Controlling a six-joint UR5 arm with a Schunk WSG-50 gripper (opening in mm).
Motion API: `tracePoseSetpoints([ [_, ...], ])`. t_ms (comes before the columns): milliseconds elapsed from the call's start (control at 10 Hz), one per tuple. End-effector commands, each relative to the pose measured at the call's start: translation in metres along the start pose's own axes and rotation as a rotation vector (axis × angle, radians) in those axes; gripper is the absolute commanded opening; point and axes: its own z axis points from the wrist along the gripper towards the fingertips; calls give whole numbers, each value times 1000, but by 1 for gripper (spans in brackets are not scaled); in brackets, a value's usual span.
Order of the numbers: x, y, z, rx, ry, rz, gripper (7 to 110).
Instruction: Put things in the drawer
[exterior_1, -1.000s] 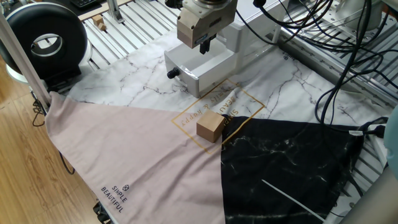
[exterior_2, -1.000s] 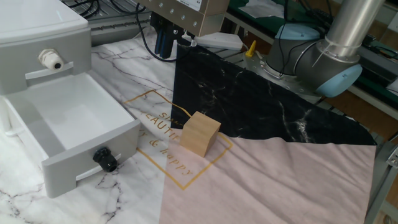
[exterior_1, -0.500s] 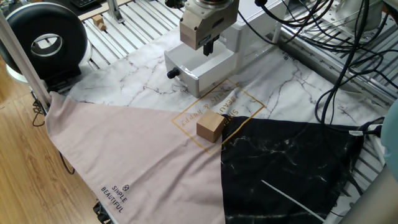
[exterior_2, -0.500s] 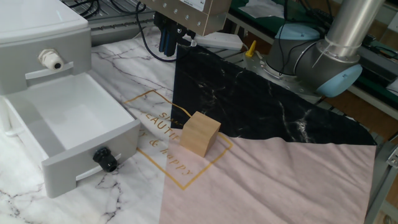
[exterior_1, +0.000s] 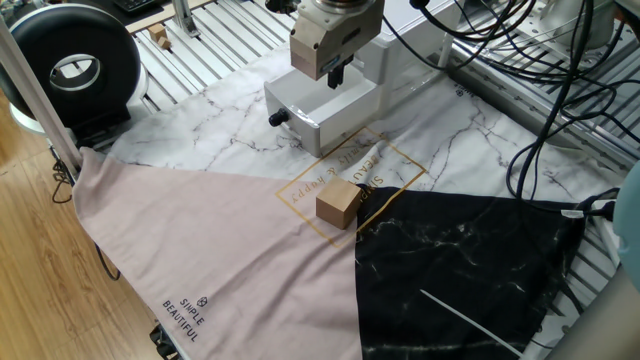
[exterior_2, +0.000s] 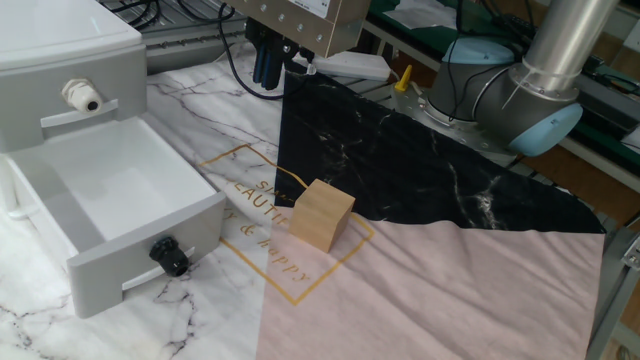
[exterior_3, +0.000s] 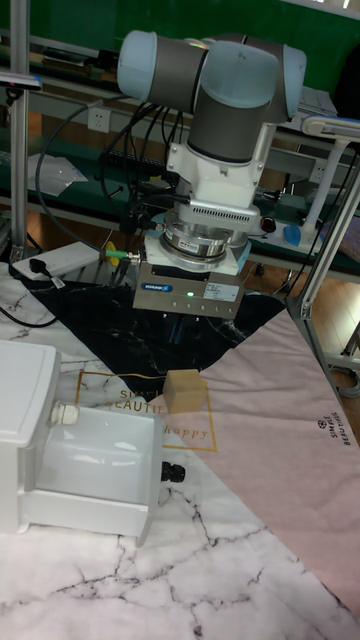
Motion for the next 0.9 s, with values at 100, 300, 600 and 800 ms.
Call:
tracePoseSetpoints([
  [100, 0, 0, -1, 0, -1, 5, 7],
  [300, -1, 6, -1, -28, -3, 3, 7],
  [600, 4, 6, -1, -27, 14, -3, 7],
  [800, 2, 4, -1, -17, 6, -6, 7],
])
